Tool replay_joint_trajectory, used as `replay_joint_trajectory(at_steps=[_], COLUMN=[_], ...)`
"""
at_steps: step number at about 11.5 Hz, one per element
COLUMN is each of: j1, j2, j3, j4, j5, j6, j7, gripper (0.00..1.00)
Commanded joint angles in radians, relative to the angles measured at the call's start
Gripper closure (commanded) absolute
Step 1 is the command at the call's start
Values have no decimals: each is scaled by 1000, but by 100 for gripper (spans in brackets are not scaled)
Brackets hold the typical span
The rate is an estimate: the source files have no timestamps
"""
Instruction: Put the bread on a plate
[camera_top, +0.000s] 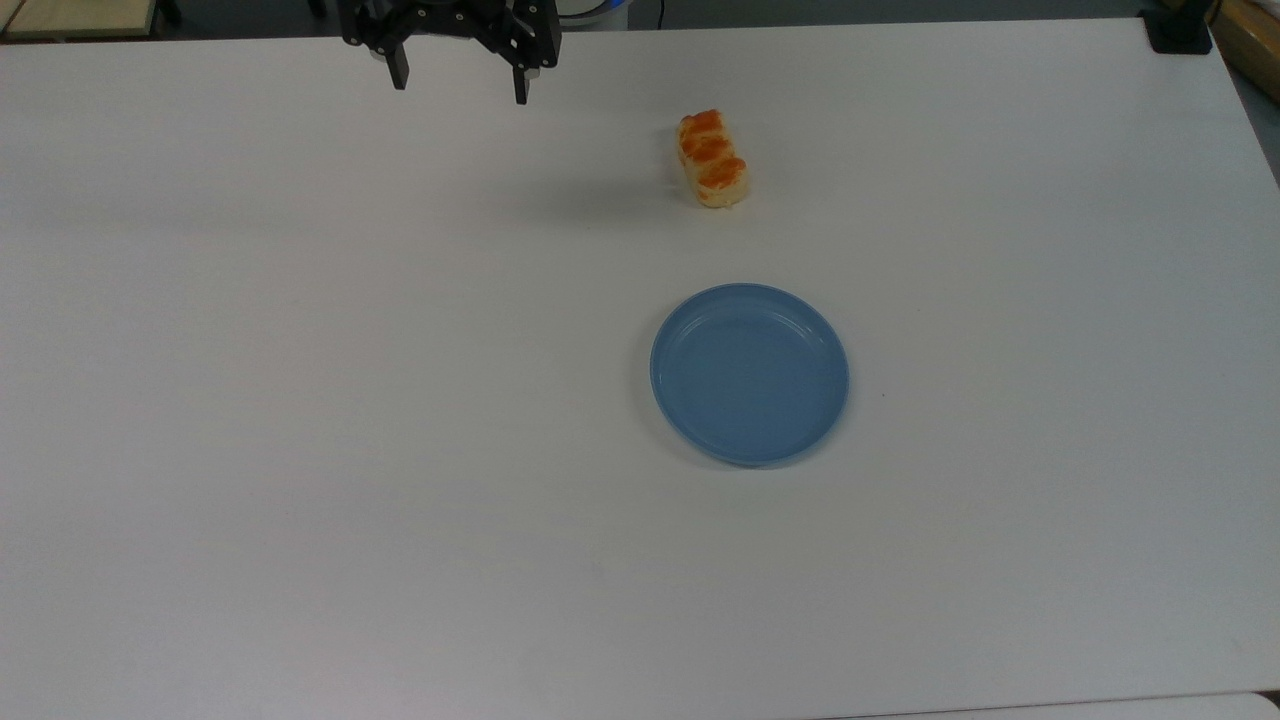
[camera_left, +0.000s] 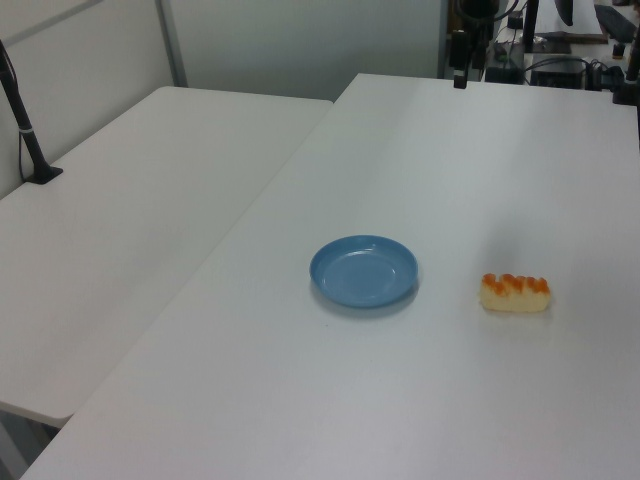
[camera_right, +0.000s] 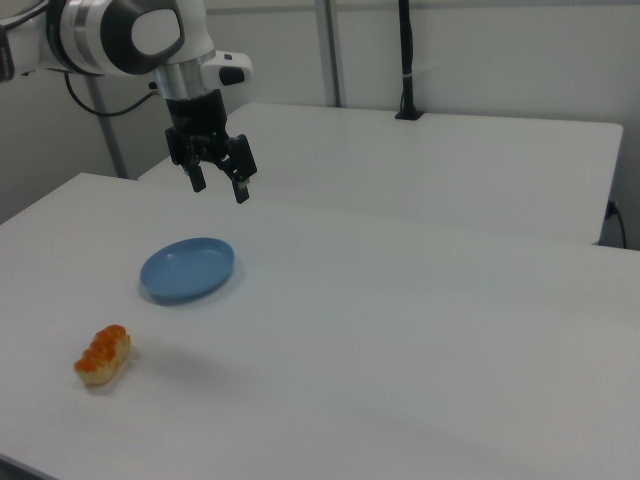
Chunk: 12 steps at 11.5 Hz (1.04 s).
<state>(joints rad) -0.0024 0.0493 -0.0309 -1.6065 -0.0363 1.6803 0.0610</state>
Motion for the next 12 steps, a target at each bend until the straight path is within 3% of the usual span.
replay_joint_trajectory(at_steps=[1,12], j1=[10,10], j2=[-3,-2], j3=[-1,-4], j4=[10,13], j5=[7,4], j6=[-33,-57], j7=[-10,-10], gripper=[0,0])
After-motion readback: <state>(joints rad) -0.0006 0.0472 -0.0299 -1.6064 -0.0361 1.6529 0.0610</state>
